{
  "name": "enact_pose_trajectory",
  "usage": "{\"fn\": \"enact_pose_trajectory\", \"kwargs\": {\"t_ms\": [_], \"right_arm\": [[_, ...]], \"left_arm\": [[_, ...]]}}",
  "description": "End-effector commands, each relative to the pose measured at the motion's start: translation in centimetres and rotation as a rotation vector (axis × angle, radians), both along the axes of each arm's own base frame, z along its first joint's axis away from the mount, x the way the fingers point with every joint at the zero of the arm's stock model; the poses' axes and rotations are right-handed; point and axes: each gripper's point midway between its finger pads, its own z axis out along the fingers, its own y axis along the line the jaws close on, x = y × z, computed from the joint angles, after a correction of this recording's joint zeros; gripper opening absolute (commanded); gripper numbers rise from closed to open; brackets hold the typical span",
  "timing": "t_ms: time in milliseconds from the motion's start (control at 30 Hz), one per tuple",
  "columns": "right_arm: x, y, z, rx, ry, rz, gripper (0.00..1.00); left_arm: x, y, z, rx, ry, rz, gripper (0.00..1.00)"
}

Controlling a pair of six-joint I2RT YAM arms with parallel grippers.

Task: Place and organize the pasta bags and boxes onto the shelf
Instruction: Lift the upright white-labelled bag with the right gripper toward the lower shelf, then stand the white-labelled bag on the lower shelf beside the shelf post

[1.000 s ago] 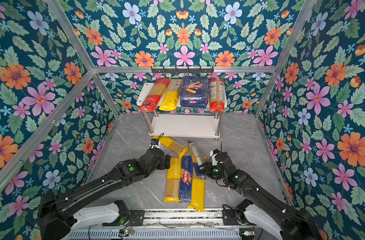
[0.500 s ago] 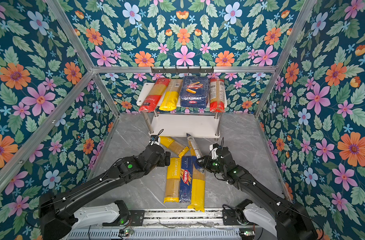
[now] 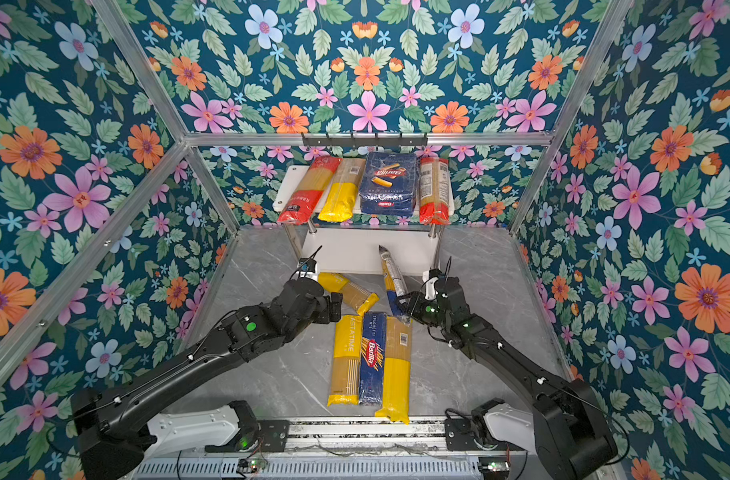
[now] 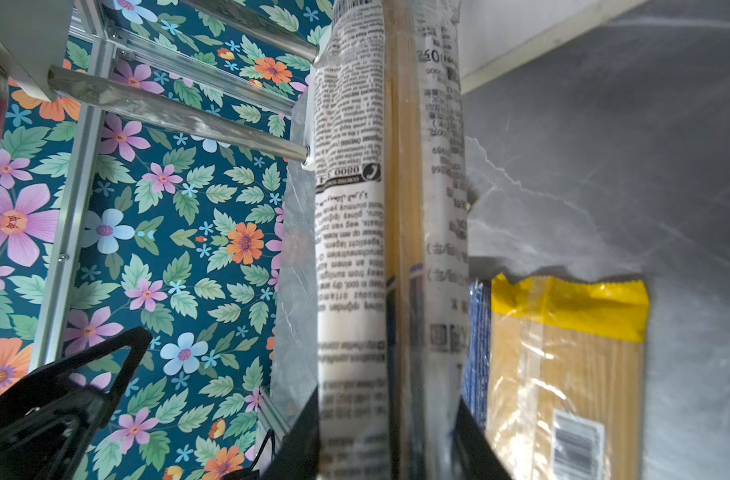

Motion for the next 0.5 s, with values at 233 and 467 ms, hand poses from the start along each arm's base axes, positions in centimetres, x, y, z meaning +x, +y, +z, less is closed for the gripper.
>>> {"fn": "enact_pose_trajectory", "kwargs": {"t_ms": [233,467], "right_arm": [[7.4,0.6,3.7,-0.186,-0.301,-0.025,0.00],[10.7,-0.3,2.1,-0.291,-0.314,-0.108,0.00]], "left_arm": [[1.3,0.5,-0.4,0.092,-0.016,0.005,0.93],[2.4,1.2,-0.3,0.095,-0.022,0.013,0.94]]}}
